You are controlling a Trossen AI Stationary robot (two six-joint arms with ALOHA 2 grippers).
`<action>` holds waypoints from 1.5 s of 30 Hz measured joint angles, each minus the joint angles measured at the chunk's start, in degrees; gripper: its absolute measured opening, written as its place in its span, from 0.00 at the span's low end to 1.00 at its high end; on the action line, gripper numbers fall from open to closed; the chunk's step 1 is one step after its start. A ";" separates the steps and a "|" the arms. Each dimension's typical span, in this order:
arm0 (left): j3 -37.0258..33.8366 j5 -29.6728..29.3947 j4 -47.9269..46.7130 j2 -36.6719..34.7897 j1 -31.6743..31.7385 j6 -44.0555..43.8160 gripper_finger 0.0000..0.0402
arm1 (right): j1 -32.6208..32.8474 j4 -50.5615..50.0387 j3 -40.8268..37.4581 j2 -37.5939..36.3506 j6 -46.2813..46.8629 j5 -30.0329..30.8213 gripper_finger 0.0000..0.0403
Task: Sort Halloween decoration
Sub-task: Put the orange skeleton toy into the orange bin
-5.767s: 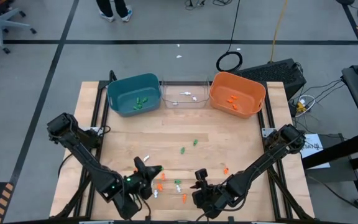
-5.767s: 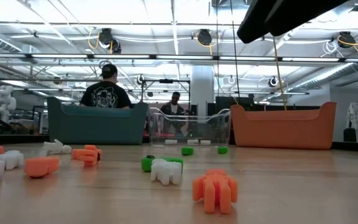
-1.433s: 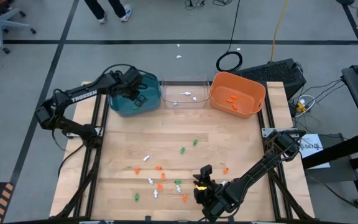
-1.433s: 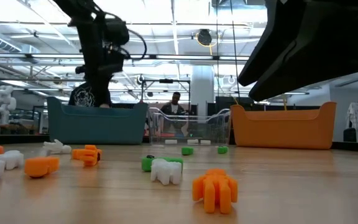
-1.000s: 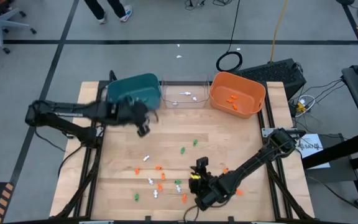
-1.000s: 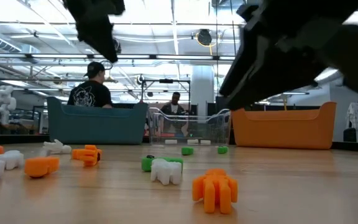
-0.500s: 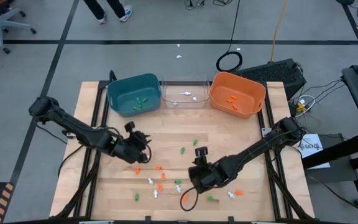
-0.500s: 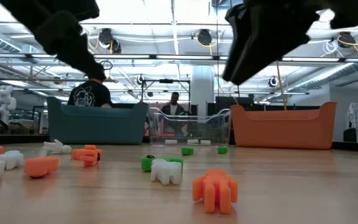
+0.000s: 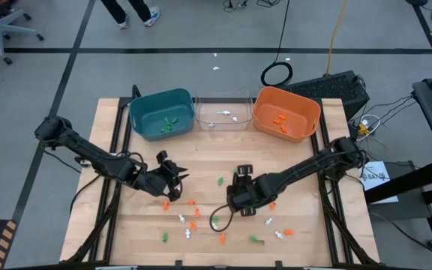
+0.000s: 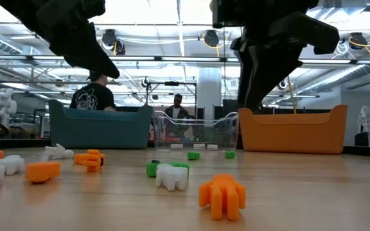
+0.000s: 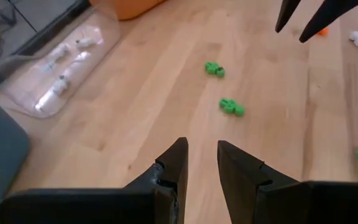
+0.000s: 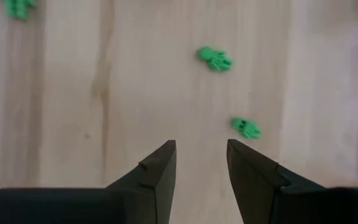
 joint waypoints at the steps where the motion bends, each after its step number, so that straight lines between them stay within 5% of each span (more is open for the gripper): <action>1: 0.00 0.08 -0.18 0.10 -0.32 -0.65 0.21 | -0.29 0.04 0.00 0.02 -0.07 -1.69 0.32; 18: 0.00 4.73 2.87 5.16 -2.40 -0.48 0.21 | 7.07 -19.34 0.00 0.08 15.93 -13.31 0.32; 25: 0.00 4.71 3.13 5.16 -2.36 0.48 0.21 | 12.19 -20.59 -3.77 -0.30 16.15 -10.04 0.32; 39: 0.00 4.75 3.08 5.16 -2.49 0.51 0.21 | 12.92 -1.76 -21.39 -7.32 6.35 -15.91 0.49; 45: 0.00 4.68 2.90 5.16 -2.49 1.11 0.21 | 12.76 2.84 -26.10 -7.69 0.04 -15.77 0.48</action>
